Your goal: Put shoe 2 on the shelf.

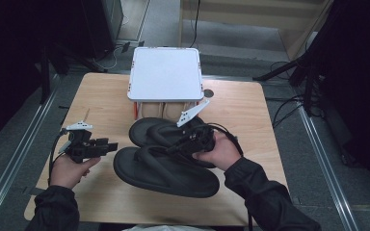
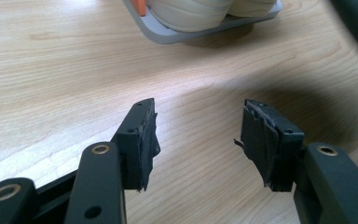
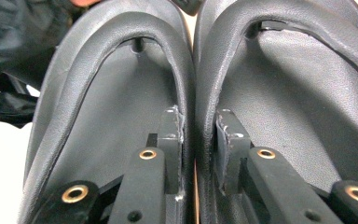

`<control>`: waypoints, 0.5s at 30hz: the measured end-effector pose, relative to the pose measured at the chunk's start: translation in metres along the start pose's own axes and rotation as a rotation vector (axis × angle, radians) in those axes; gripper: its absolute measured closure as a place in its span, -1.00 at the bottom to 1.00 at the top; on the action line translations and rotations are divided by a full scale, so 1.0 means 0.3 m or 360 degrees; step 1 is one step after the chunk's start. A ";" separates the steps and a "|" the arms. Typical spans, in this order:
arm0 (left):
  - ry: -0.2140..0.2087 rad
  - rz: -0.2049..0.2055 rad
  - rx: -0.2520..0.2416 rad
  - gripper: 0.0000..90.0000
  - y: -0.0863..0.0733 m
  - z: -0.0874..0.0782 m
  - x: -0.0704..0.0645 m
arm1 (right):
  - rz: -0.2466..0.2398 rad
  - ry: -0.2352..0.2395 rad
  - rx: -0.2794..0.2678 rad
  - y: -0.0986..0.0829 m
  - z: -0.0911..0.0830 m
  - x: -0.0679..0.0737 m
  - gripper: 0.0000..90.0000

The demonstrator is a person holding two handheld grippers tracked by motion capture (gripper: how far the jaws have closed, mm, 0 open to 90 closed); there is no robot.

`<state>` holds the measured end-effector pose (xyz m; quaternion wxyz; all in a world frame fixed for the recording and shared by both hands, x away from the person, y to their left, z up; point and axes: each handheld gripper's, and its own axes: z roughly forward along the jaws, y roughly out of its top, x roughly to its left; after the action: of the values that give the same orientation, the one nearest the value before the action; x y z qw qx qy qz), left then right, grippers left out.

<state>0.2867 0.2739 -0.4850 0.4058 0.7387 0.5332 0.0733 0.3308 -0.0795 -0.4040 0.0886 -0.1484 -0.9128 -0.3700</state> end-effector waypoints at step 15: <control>0.0023 -0.0024 -0.0009 0.02 -0.025 -0.023 0.006 | -0.0154 -0.0024 -0.0001 0.207 -0.147 0.022 0.68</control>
<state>0.2783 0.2799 -0.4862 0.4046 0.7329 0.5415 0.0772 0.3477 -0.0667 -0.3304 0.0637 -0.1068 -0.9195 -0.3729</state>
